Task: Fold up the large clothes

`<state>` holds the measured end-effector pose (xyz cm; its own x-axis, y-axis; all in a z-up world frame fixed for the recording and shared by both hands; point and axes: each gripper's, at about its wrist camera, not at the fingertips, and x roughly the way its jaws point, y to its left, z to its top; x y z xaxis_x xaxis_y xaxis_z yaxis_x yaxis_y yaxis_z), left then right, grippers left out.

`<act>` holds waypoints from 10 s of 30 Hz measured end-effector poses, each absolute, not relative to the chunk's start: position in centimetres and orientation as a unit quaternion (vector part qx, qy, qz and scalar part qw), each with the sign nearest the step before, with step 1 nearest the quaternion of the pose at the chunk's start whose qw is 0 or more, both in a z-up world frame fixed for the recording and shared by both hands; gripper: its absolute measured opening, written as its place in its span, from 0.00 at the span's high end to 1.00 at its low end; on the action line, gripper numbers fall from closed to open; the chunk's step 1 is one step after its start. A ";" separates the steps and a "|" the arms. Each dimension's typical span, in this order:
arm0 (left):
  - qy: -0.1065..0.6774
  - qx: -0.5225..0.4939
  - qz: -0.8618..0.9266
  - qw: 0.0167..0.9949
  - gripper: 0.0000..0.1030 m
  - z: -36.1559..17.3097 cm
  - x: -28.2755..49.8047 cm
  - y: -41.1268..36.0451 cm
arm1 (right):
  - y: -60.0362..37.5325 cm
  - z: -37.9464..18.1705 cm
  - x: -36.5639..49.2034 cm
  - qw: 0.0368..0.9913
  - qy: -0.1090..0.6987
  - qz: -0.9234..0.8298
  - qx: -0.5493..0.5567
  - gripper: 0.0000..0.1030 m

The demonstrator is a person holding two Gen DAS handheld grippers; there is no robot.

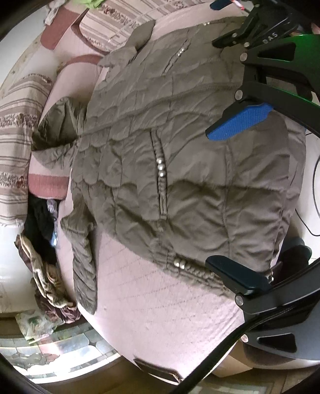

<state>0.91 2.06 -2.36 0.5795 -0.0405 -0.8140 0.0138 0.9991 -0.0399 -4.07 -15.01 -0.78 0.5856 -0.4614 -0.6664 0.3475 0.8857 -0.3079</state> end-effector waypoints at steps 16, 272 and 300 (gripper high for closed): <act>0.458 -0.004 0.010 0.889 0.09 -2.8 1.3 2.9 | -15.4 -2.0 -3.7 0.859 0.414 -0.274 -0.124 0.00; 0.405 -0.099 0.093 0.904 0.14 -2.4 12.5 14.5 | -14.9 1.4 24.4 0.895 0.444 0.039 0.021 0.32; 0.426 -0.121 0.101 0.891 0.14 -3.3 13.8 15.9 | -4.2 -5.0 33.9 0.864 0.503 0.017 -0.027 0.69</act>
<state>13.80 15.93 -3.25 0.6173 0.0776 -0.7829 -0.2836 0.9502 -0.1294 33.87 -4.23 -4.96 0.4930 0.0032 -0.8700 -0.0567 0.9980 -0.0285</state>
